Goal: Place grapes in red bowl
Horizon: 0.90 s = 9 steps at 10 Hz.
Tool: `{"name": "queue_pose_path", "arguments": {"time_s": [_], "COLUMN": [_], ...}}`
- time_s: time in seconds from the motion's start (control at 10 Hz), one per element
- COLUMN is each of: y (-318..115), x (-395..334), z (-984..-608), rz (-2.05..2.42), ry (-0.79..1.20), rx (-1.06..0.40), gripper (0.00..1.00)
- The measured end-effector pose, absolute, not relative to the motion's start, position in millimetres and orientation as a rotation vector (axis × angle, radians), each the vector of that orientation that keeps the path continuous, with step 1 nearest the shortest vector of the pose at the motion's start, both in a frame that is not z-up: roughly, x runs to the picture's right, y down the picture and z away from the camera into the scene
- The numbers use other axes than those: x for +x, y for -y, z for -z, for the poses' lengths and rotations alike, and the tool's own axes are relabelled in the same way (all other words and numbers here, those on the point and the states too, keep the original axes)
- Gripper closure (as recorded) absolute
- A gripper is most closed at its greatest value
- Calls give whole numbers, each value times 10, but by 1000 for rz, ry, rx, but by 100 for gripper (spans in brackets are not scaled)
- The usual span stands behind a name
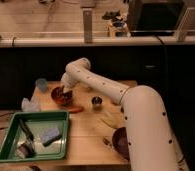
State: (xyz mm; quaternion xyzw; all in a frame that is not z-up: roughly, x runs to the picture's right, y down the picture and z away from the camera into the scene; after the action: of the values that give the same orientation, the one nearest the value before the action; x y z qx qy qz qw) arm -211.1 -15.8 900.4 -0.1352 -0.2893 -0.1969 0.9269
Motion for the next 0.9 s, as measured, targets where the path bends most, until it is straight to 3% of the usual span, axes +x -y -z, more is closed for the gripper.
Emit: {"name": "queue_pose_path", "arguments": {"time_s": [0.9], "y": [34], "x": [-2431], "z": [-8922], "rz": [516], "ry": [686], "rx": [-332], "gripper": [20]}}
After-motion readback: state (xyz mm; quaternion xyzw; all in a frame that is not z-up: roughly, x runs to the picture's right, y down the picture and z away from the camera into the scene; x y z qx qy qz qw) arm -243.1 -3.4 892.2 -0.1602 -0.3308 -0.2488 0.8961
